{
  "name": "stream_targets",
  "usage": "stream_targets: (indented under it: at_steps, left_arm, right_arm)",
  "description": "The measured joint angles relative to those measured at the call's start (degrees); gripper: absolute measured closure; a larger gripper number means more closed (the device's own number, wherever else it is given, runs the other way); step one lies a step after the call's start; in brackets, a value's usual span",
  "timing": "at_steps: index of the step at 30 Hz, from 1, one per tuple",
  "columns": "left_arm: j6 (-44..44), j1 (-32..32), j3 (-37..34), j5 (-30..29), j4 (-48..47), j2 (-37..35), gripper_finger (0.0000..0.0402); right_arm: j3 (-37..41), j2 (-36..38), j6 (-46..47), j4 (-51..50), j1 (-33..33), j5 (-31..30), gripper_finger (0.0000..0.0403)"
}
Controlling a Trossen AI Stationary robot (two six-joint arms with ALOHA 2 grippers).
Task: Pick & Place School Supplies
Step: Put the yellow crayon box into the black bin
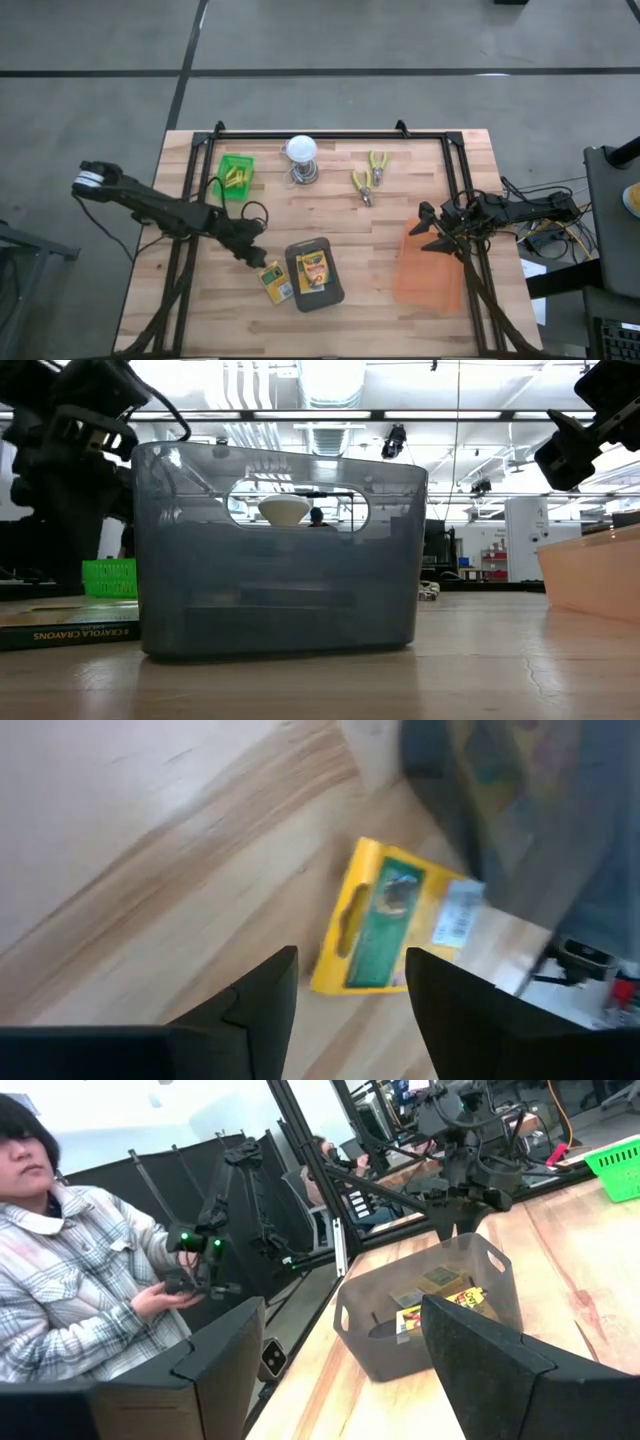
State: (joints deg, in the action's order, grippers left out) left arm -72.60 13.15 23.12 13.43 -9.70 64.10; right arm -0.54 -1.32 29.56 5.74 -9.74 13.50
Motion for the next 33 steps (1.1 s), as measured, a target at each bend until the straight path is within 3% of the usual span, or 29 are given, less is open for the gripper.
stream_targets:
  at_steps: [5, 10, 16, 33]
  left_arm:
    - [-0.4, 0.0, -7.3, 1.4, 22.0, -2.4, 0.0209]
    - [-7.3, 0.1, -17.0, 1.9, 39.8, -4.1, 0.0209]
    - [-11.6, 0.1, -22.5, 1.7, 43.1, -5.6, 0.0209]
    - [-8.9, 0.1, -22.6, 0.8, 41.6, -5.7, 0.0209]
  right_arm:
    - [0.0, 0.0, 0.0, 0.0, 0.0, 0.0, 0.0136]
    - [0.0, 0.0, 0.0, 0.0, 0.0, 0.0, 0.0138]
    - [0.0, 0.0, 0.0, 0.0, 0.0, 0.0, 0.0142]
    - [0.0, 0.0, 0.0, 0.0, 0.0, 0.0, 0.0142]
